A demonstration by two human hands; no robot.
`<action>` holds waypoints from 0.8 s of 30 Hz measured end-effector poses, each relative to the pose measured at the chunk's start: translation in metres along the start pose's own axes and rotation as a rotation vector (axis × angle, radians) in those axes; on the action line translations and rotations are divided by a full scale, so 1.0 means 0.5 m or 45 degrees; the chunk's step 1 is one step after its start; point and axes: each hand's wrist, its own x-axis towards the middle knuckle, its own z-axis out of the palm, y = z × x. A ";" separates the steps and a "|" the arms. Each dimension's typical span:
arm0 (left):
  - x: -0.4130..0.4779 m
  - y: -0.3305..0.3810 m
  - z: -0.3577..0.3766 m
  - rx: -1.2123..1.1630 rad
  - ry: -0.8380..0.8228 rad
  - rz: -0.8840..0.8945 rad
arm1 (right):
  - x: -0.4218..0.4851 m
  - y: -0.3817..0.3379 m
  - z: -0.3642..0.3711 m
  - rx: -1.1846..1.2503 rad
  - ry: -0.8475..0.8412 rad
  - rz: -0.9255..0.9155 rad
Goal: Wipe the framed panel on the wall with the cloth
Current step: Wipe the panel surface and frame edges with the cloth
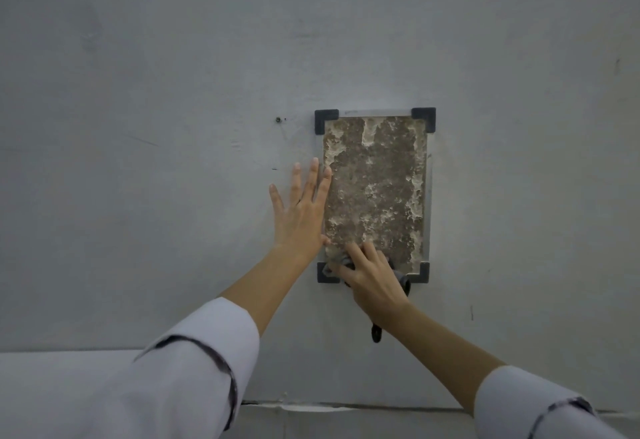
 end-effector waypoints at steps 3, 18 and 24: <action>-0.003 -0.001 0.000 -0.001 -0.007 -0.001 | -0.029 0.002 0.007 0.044 -0.062 -0.071; -0.001 0.005 0.007 -0.011 0.004 -0.019 | -0.036 0.041 -0.004 0.030 0.019 -0.014; -0.008 0.011 -0.003 0.036 -0.014 -0.028 | -0.049 0.064 -0.017 0.070 -0.086 -0.071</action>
